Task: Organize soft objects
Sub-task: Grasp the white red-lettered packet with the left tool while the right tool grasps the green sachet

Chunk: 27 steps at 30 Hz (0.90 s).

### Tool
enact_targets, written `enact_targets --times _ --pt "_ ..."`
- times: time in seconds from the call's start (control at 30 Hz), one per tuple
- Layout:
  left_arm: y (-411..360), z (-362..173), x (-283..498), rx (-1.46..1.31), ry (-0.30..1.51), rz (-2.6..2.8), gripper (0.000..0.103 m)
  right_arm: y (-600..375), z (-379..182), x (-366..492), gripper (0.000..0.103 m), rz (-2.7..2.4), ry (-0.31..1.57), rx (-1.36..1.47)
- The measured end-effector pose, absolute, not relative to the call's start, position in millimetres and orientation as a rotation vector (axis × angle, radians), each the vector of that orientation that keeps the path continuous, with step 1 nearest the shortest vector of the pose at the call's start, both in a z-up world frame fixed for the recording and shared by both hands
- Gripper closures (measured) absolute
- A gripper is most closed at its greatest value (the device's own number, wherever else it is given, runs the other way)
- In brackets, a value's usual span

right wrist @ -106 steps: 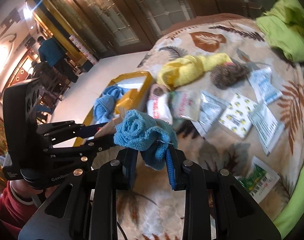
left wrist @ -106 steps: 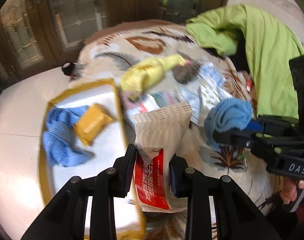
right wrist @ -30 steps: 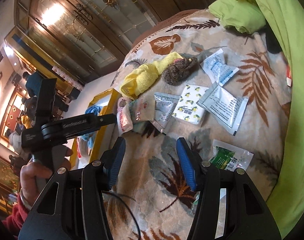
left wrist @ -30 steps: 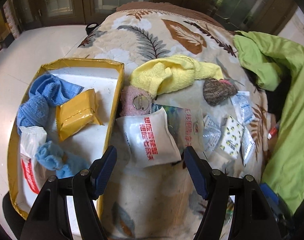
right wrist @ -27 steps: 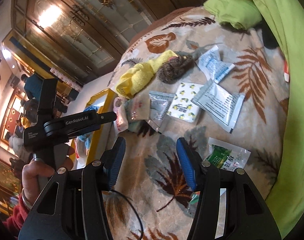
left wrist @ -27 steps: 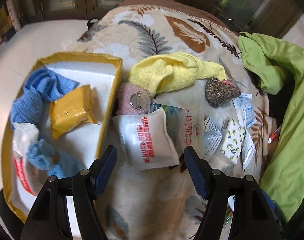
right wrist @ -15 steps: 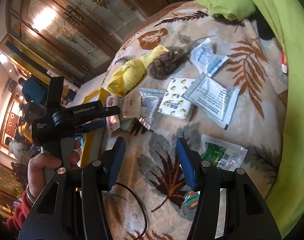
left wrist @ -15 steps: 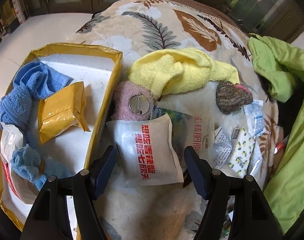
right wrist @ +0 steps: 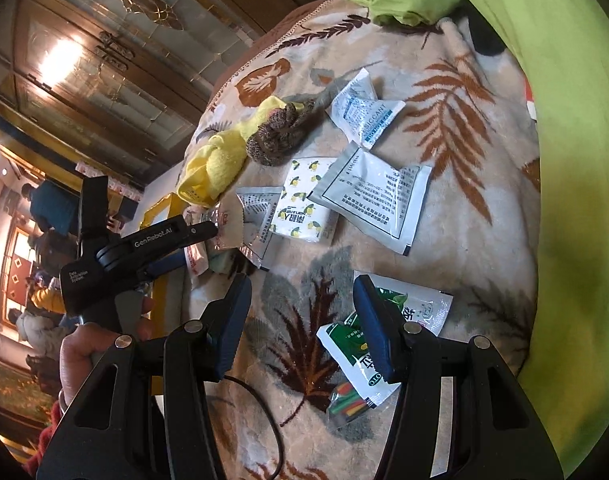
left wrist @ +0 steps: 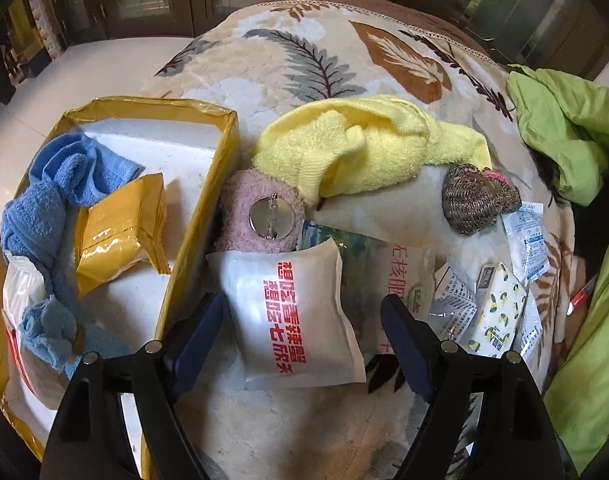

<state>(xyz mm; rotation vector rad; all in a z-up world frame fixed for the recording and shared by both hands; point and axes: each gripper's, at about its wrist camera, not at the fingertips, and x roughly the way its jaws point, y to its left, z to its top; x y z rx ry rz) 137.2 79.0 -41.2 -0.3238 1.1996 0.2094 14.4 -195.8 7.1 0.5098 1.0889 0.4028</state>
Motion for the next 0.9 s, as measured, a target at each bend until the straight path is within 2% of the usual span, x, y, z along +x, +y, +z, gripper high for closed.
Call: enact_targets --times 0.23,0.33,0.37,0.5,0.57,0.67,0.9 --pt "81.8 -40.2 127.2 -0.337 1.188 0.198 0.024 -205.3 -3.4 15.7 0.05 0.304 1.135 0.502" --pt "86.5 -39.6 125.0 -0.361 1.184 0.206 0.035 -206.7 -9.7 15.6 0.05 0.259 1.158 0.497" --pt "87.8 -39.8 124.6 -0.361 1.188 0.204 0.043 -206.8 -12.9 15.6 0.049 0.227 1.177 0.483" --pt "89.6 -39.8 124.0 -0.358 1.2 0.19 0.044 -209.0 -25.4 14.4 0.042 0.145 1.225 0.48" --pt "89.6 -39.7 124.1 -0.353 1.2 0.191 0.044 -206.7 -29.8 13.2 0.042 0.12 1.244 0.465" --pt "87.2 -39.7 122.7 -0.335 1.197 0.188 0.044 -199.3 -31.4 13.0 0.034 0.108 1.237 0.429" --pt "86.4 -39.5 119.0 -0.338 1.205 0.17 0.044 -205.1 -12.6 12.3 0.034 0.037 1.204 0.356"
